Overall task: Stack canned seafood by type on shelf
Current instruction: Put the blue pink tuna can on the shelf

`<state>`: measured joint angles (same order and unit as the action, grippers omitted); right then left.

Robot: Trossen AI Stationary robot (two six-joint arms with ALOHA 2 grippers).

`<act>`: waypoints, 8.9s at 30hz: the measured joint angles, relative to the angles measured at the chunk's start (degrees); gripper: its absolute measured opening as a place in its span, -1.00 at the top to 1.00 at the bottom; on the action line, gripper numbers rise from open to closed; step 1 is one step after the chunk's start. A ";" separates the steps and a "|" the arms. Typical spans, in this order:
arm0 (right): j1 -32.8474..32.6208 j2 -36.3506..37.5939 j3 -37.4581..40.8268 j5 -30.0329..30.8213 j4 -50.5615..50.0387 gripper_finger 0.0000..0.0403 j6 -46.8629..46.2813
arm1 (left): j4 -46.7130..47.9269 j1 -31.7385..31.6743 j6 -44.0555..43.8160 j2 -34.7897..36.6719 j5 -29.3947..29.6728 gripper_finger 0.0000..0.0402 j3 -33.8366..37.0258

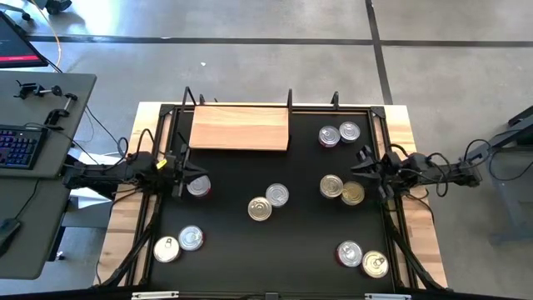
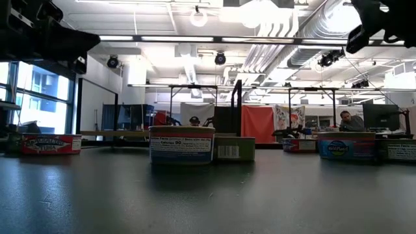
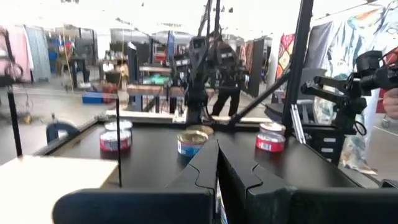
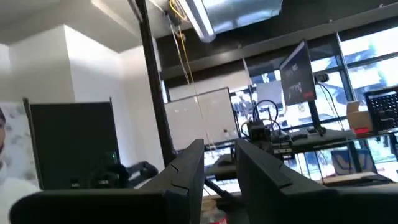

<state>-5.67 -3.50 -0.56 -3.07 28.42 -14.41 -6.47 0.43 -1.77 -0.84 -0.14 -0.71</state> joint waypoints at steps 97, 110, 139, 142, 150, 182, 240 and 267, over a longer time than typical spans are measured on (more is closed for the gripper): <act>-9.73 -87.67 -39.05 30.57 -28.61 0.21 20.92 | -26.29 5.75 2.50 -45.67 10.38 1.00 -9.27; -9.11 -93.50 -38.10 32.00 -23.79 0.83 30.07 | -31.34 5.75 4.82 -50.91 10.38 1.00 -9.27; 0.72 -94.39 -54.76 22.10 -30.67 1.00 15.58 | -30.74 10.03 44.47 -79.67 24.02 0.39 -22.02; 1.78 -94.34 -55.25 20.48 -30.17 1.00 13.50 | -30.66 9.53 48.61 -82.58 24.23 0.25 -22.71; 3.81 -94.20 -55.43 18.41 -24.50 1.00 11.69 | -31.48 6.01 48.89 -89.76 24.40 -0.08 -25.40; -5.55 -91.72 -60.85 18.62 -42.45 0.82 14.42 | -24.54 -3.02 43.18 -101.21 9.18 0.67 -35.75; 2.36 -96.98 -53.20 29.85 -23.16 -0.46 48.78 | -1.14 -11.08 5.44 -97.50 -9.38 1.00 -51.04; 2.25 -100.81 -52.96 27.46 -20.27 -0.41 45.50 | -3.78 -8.56 1.82 -97.50 -8.64 1.00 -51.06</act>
<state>-3.42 -104.31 -53.52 24.39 8.14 31.08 -10.26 -8.13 0.04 -98.35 -8.78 -51.77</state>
